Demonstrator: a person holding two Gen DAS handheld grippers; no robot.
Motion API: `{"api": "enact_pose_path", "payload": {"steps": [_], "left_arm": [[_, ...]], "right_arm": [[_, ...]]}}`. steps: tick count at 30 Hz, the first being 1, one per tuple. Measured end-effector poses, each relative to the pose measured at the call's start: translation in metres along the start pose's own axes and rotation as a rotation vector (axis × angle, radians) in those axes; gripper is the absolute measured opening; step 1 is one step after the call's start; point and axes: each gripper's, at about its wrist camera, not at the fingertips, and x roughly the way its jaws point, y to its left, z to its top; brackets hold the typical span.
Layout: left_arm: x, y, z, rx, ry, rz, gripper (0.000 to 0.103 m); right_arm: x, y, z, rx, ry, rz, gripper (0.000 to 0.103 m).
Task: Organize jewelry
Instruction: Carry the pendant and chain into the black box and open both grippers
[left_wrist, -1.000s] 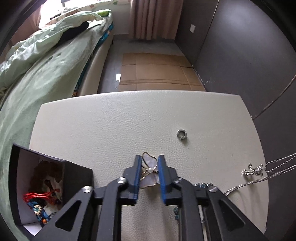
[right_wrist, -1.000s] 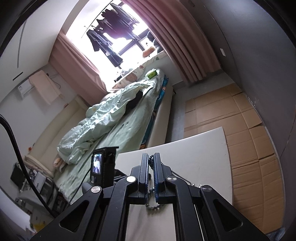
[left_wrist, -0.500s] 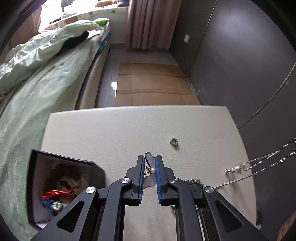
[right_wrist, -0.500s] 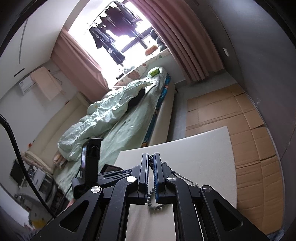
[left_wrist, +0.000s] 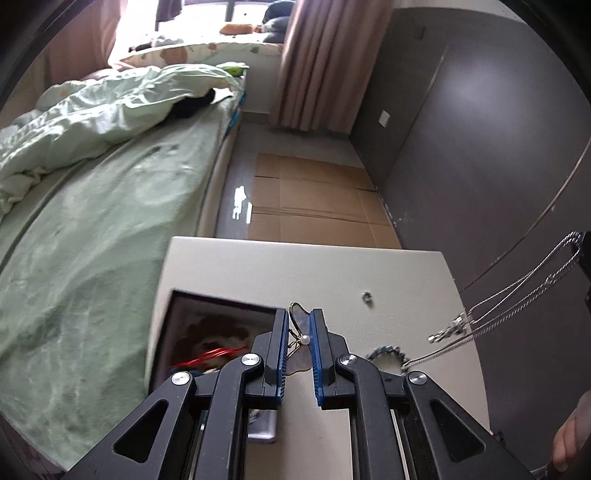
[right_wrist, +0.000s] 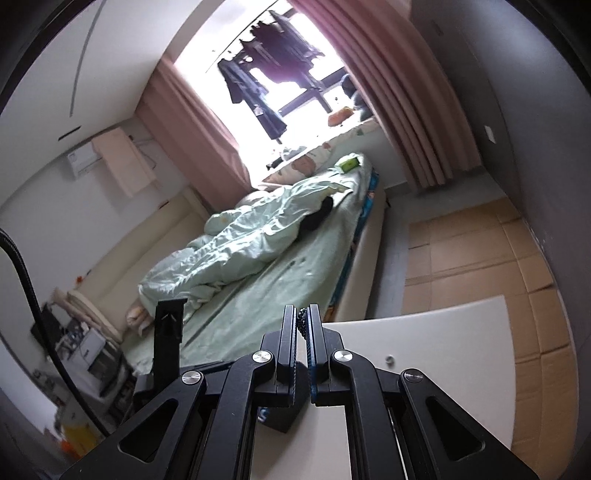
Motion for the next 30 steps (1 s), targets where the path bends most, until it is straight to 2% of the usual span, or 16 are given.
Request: {"api": "enact_pose_path", "payload": {"steps": [7, 9, 10, 12, 14, 21, 30], "left_arm": [[-0.01, 0.035, -0.01, -0.08, -0.028, -0.013, 0.012], [-0.01, 0.043, -0.012, -0.096, -0.027, -0.036, 0.017], [-0.009, 0.046, -0.013, -0.104, -0.019, -0.05, 0.022], [-0.011, 0.055, -0.015, -0.124, -0.016, -0.072, 0.063], [-0.022, 0.066, -0.019, -0.153, -0.064, -0.087, 0.072], [-0.056, 0.103, -0.029, -0.218, -0.129, -0.071, 0.072], [-0.097, 0.139, -0.049, -0.266, -0.214, -0.043, 0.072]], "right_arm": [[0.012, 0.046, 0.009, -0.073, 0.021, -0.012, 0.006], [0.018, 0.06, 0.012, -0.1, 0.032, -0.016, 0.006], [0.02, 0.067, 0.013, -0.11, 0.038, -0.013, 0.006], [0.024, 0.078, 0.015, -0.128, 0.047, -0.001, 0.006], [0.029, 0.095, 0.017, -0.155, 0.052, 0.008, 0.006], [0.05, 0.145, 0.017, -0.228, 0.076, 0.039, 0.006], [0.084, 0.175, 0.014, -0.272, 0.113, 0.037, 0.006]]}}
